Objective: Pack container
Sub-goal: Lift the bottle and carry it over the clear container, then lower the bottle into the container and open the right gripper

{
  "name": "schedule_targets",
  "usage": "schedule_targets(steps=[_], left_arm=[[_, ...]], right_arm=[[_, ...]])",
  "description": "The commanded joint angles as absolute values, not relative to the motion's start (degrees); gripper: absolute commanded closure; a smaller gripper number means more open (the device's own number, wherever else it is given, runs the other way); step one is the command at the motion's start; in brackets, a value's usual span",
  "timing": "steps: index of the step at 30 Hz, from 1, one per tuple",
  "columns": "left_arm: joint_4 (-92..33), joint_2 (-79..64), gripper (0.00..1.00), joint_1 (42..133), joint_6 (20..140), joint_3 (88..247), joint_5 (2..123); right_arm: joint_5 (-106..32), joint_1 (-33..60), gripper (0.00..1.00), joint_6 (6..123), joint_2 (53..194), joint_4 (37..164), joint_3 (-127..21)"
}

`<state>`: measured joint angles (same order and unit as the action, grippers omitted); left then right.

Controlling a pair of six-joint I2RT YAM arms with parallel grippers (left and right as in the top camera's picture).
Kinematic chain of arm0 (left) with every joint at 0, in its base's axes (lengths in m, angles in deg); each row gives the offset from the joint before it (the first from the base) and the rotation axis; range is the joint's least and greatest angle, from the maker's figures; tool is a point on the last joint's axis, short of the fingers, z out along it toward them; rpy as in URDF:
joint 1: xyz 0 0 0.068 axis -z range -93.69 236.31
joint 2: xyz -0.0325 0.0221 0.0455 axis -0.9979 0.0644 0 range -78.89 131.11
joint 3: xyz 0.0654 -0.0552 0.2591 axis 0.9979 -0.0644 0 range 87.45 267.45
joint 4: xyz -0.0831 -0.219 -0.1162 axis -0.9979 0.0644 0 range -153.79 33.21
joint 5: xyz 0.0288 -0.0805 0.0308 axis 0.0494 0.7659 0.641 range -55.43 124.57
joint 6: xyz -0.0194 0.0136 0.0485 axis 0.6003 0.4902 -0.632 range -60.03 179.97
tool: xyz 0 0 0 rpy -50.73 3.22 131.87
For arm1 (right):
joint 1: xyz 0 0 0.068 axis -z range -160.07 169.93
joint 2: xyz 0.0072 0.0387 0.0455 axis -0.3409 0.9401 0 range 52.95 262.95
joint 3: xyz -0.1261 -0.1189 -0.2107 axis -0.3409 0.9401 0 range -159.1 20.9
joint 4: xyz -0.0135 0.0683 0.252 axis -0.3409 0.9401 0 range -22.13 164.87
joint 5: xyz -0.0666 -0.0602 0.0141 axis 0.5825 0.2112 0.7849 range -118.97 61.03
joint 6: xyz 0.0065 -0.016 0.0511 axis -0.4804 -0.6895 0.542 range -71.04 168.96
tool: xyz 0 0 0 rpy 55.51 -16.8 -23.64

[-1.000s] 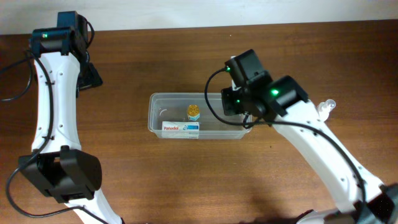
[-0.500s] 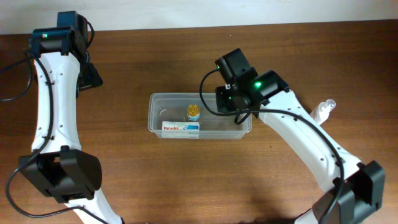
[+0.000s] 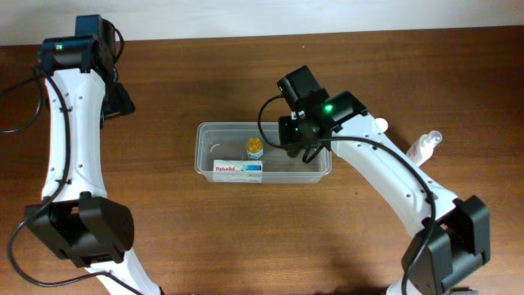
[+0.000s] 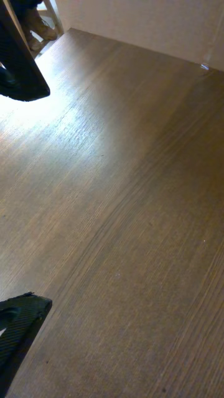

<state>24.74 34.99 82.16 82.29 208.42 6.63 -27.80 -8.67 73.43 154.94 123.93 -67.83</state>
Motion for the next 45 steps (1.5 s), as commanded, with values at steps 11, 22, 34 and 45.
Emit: schedule_targets(steps=[11, 22, 34, 45], left_arm=[[24.8, 34.6, 0.01, 82.1, 82.6, 208.6, 5.8], [24.8, 34.6, 0.01, 82.1, 82.7, 208.6, 5.8], [24.8, 34.6, 0.01, 82.1, 82.7, 208.6, 5.8], [24.8, 34.6, 0.01, 82.1, 82.7, 208.6, 5.8]], right_arm=[[-28.3, -9.5, 0.90, 74.5, 159.6, 123.0, -68.0], [-28.3, -9.5, 0.89, 74.6, 163.0, 122.2, -68.0], [-28.3, -9.5, 0.89, 74.6, 163.6, 122.4, -67.8], [-28.3, -9.5, 0.89, 74.6, 163.7, 122.5, -67.8]])
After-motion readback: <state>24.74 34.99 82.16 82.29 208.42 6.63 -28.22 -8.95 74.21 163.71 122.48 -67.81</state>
